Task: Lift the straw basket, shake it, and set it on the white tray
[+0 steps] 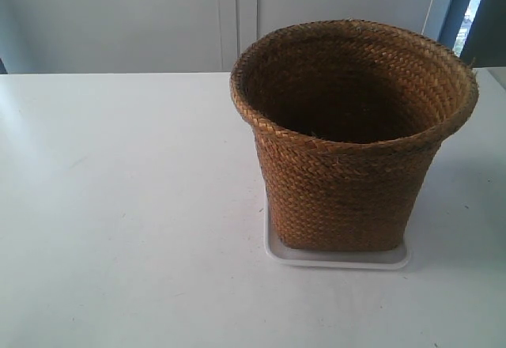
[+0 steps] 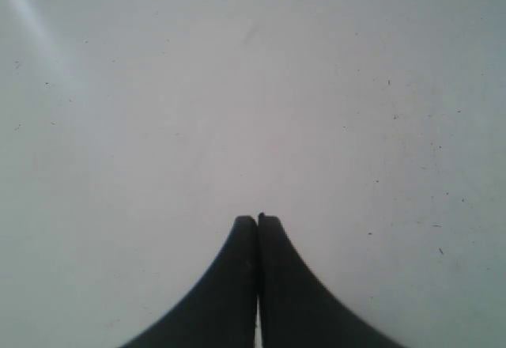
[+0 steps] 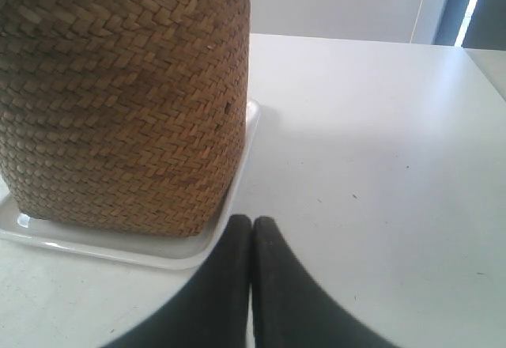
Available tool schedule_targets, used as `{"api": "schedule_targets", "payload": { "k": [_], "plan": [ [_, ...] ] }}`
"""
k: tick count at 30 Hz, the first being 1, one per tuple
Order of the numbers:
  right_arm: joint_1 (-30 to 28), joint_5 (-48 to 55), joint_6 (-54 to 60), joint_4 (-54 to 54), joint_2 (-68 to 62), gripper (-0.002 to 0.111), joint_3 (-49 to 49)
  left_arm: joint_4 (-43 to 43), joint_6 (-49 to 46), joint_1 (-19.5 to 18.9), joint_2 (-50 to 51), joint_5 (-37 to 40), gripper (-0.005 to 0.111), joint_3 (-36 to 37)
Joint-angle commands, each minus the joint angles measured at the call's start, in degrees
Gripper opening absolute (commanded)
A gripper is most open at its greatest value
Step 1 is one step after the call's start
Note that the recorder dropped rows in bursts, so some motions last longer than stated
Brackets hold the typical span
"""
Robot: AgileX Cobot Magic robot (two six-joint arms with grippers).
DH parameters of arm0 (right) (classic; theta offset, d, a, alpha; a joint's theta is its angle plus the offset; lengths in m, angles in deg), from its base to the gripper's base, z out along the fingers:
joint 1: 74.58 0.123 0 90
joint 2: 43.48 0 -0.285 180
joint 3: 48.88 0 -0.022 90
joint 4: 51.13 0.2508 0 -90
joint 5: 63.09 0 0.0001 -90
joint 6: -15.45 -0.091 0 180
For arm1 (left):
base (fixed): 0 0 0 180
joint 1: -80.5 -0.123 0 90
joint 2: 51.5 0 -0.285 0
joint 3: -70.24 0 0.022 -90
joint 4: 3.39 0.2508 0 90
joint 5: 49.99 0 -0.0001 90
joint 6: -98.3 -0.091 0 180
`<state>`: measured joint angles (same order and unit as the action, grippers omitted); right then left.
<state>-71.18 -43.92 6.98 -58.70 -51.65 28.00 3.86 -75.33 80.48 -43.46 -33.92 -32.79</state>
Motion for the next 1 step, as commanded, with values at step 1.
{"api": "schedule_targets", "payload": {
  "k": [1],
  "plan": [
    [-0.1,0.0,0.6,-0.2,0.4,0.000,0.3,0.1,-0.2,-0.1,-0.2,-0.5,0.000,0.2]
  ]
}}
